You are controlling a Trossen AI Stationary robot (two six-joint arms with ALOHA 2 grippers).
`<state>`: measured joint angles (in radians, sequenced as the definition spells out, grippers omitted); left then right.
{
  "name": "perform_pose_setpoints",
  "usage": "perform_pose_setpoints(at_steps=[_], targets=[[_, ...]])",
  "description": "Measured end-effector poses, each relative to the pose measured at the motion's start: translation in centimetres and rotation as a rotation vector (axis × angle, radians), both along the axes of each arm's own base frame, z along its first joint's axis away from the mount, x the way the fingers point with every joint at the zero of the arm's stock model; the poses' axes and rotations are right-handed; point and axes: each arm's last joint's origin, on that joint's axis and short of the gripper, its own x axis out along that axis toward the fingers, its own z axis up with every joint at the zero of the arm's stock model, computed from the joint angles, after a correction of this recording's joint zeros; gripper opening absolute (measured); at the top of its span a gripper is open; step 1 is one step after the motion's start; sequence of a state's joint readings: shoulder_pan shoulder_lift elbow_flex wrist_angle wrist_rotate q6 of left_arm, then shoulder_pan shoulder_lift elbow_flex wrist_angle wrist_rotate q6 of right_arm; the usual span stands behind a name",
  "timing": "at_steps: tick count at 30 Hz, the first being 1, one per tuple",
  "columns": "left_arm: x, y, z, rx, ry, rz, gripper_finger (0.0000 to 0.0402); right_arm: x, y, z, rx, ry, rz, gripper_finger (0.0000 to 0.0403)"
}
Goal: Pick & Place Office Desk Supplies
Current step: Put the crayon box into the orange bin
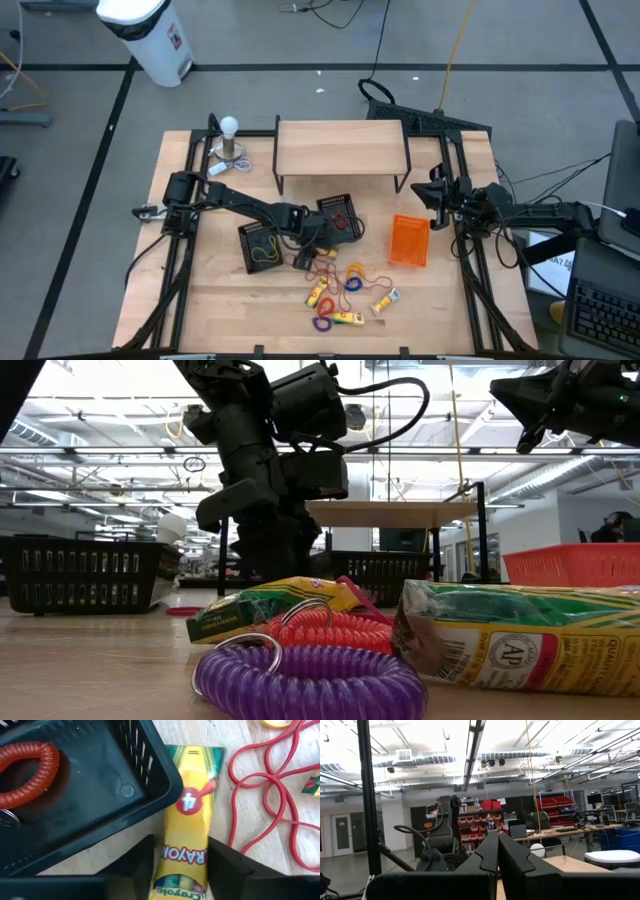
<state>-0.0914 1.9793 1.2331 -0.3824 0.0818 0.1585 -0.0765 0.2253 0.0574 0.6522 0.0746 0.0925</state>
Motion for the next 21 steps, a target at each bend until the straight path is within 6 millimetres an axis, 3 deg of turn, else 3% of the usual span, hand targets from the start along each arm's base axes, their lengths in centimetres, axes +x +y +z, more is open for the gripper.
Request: perform_pose_setpoints(at_steps=[7, 15, 21], targets=[[0.0, -0.1, 0.0, 0.003, 0.0, -0.002, 0.0066, 0.0, 0.0, 0.0, -0.002, 0.002, -0.001, 0.0], [-0.6, -1.6, 0.7, 0.042, 0.008, -0.033, 0.0095, 0.0, 0.0, 0.0, -0.002, 0.005, -0.001, 0.0], [-1.6, -2.7, 4.5, 0.056, -0.087, -0.031, 0.0082, 0.0, 0.0, -0.1, -0.002, 0.006, -0.001, 0.0]])
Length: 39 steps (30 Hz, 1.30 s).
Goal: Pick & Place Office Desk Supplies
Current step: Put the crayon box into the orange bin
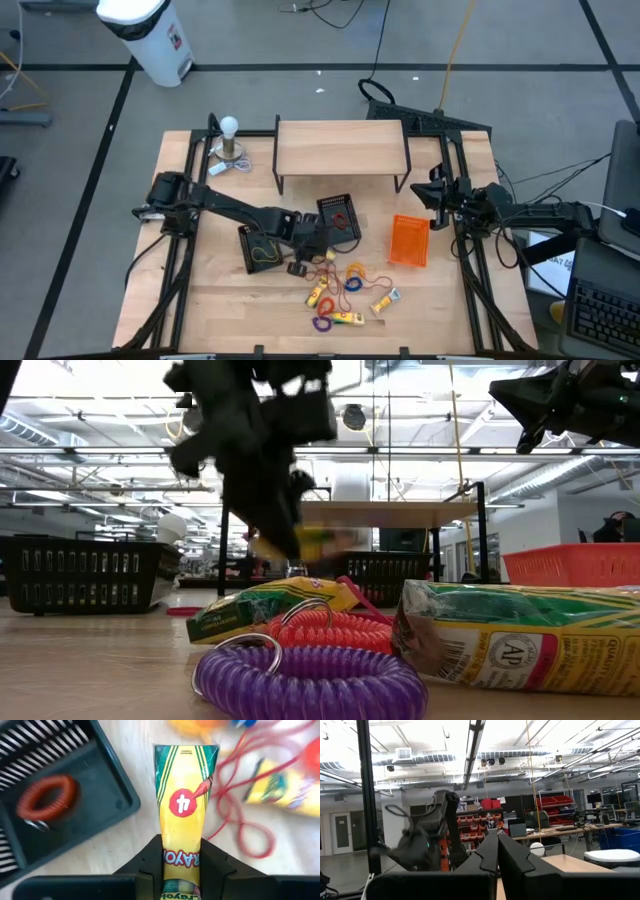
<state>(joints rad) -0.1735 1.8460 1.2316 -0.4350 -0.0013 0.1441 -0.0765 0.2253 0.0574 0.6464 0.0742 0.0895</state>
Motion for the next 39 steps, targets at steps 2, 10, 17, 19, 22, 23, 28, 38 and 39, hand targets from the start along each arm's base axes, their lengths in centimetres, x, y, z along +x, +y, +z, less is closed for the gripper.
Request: perform_pose_setpoints(at_steps=[2, 10, 17, 19, 22, 23, 28, 38, 39], targets=[[-0.6, -0.2, 1.6, -0.012, -0.032, 0.002, 0.0071, 0.0, 0.0, 0.0, 0.0, 0.0, 0.0, 0.0], [-3.3, -0.1, 8.1, -0.05, -0.197, 0.0, 0.008, 0.0, 0.0, 0.0, 0.002, 0.0, 0.001, 0.0], [-5.9, 0.5, 12.1, -0.051, -0.303, -0.029, 0.0065, 0.0, 0.0, 0.0, 0.003, 0.004, 0.0, 0.0], [-6.7, 1.0, 12.9, -0.048, -0.312, -0.022, 0.0065, 0.0, 0.0, -0.1, 0.004, 0.008, 0.001, 0.0], [-7.9, 2.0, 14.0, -0.03, -0.325, 0.032, 0.0074, 0.0, 0.0, -0.1, 0.004, 0.012, 0.001, 0.0], [-8.4, 2.4, 14.3, -0.027, -0.32, 0.042, 0.0078, 0.1, 0.0, -0.1, 0.004, 0.013, 0.001, 0.0], [-10.3, 3.5, 16.2, -0.03, -0.367, 0.064, 0.0076, 0.1, 0.0, -0.1, 0.004, 0.015, 0.001, 0.0], [-15.5, 4.7, 20.6, -0.043, -0.566, 0.083, 0.0083, 0.1, 0.0, -0.2, 0.006, 0.022, 0.0, 0.0], [-16.0, 4.7, 21.0, -0.05, -0.583, 0.087, 0.0083, 0.1, 0.0, -0.2, 0.006, 0.023, 0.0, 0.0]])
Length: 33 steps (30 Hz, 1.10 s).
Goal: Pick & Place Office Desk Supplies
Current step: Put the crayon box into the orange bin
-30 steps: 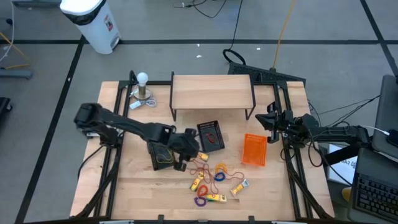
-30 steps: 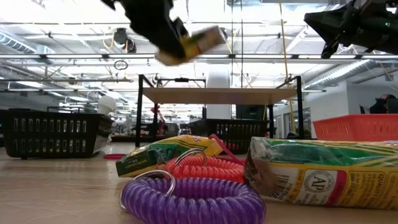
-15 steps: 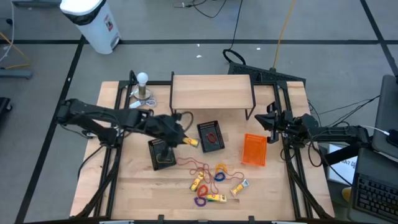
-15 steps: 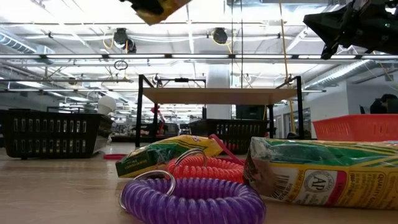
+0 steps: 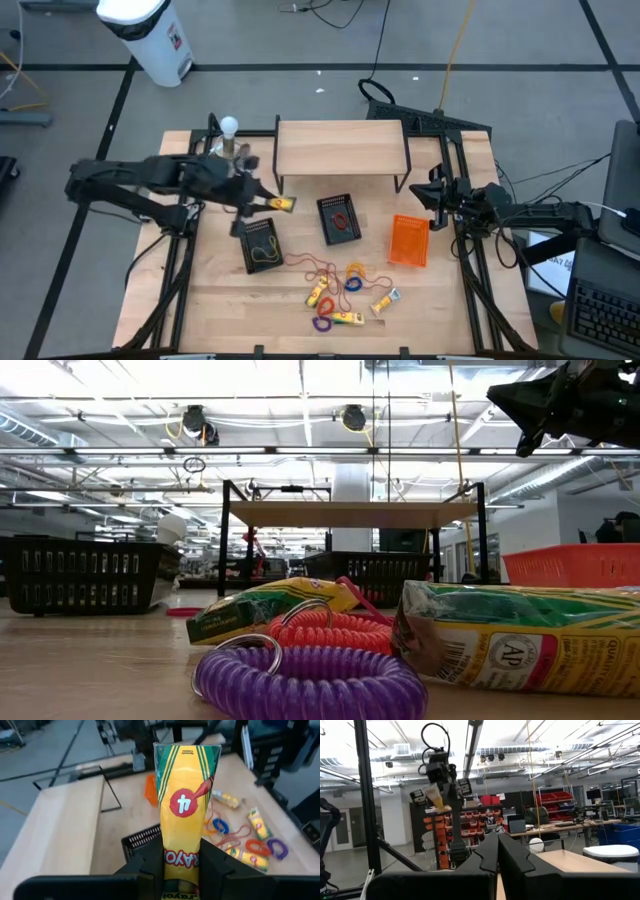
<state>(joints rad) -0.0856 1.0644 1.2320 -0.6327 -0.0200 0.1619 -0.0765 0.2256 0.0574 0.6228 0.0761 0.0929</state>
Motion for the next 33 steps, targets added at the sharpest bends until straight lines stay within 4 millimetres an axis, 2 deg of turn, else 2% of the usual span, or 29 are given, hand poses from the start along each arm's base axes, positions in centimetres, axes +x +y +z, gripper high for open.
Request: perform_pose_setpoints(at_steps=[7, 12, 18, 23, 27, 33], targets=[[-4.0, 0.3, 1.8, -0.022, -0.112, -0.021, 0.0068, 0.0, 0.0, -0.1, 0.001, 0.007, -0.001, 0.0], [-6.8, 0.6, 1.2, -0.024, -0.173, 0.021, 0.0084, 0.0, 0.0, -0.1, 0.006, 0.01, 0.001, 0.0], [-9.2, 1.0, -1.1, -0.058, -0.258, 0.073, 0.009, 0.1, 0.0, -0.1, 0.022, 0.011, 0.008, 0.0], [-10.4, 1.2, -3.8, -0.059, -0.358, 0.12, 0.0091, 0.1, 0.0, -0.1, 0.022, 0.011, 0.008, 0.0], [-10.6, 1.2, -5.7, -0.075, -0.468, 0.126, 0.0091, 0.1, 0.0, -0.1, 0.022, 0.011, 0.008, 0.0], [-9.7, 1.2, -9.9, -0.082, -0.491, 0.135, 0.0092, 0.1, 0.0, -0.1, 0.035, 0.009, 0.013, 0.0]])
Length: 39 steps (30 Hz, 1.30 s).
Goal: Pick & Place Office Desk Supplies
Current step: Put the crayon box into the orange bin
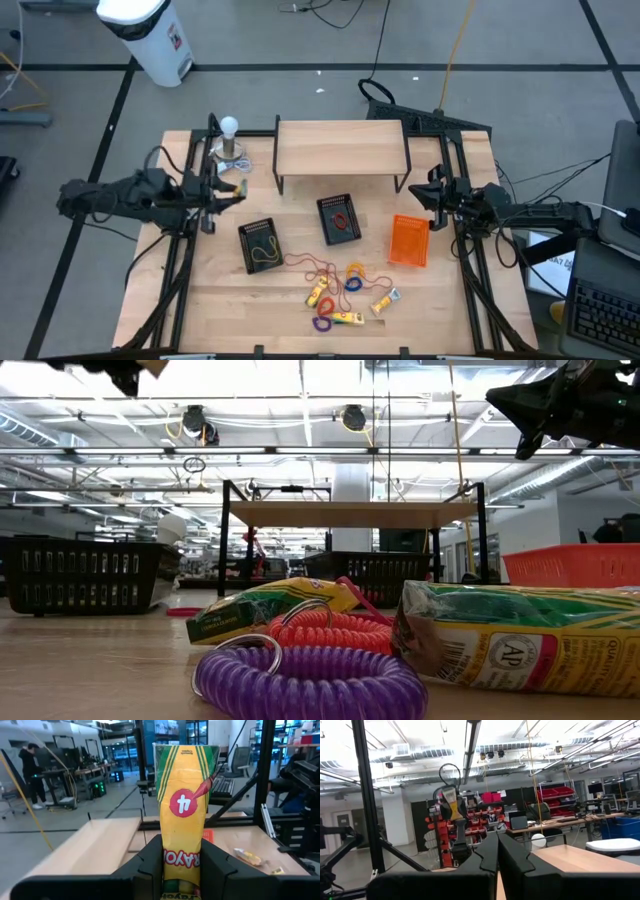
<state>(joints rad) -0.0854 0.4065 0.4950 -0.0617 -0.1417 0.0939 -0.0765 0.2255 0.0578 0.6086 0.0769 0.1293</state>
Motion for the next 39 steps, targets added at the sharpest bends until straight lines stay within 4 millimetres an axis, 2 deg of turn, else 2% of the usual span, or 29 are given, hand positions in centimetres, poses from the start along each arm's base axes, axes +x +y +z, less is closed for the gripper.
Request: perform_pose_setpoints(at_steps=[4, 8, 20, 32, 39], targets=[[0.3, 0.0, -1.9, -0.019, -0.02, 0.001, 0.0092, 0.0, 0.0, -0.1, 0.016, 0.011, 0.006, 0.0], [0.5, 0.0, -3.0, -0.03, -0.035, 0.0, 0.0092, 0.1, 0.0, -0.1, 0.016, 0.012, 0.006, 0.0], [0.7, -0.1, -3.7, -0.05, -0.038, -0.002, 0.0092, 0.1, 0.0, -0.2, 0.067, 0.015, 0.028, 0.0], [1.0, -0.1, -9.2, -0.113, -0.105, -0.009, 0.0092, 0.1, 0.1, -0.2, 0.058, 0.018, 0.053, 0.0], [0.9, -0.1, -10.4, -0.14, -0.125, -0.012, 0.0092, 0.1, 0.1, -0.2, 0.055, 0.018, 0.053, 0.0]])
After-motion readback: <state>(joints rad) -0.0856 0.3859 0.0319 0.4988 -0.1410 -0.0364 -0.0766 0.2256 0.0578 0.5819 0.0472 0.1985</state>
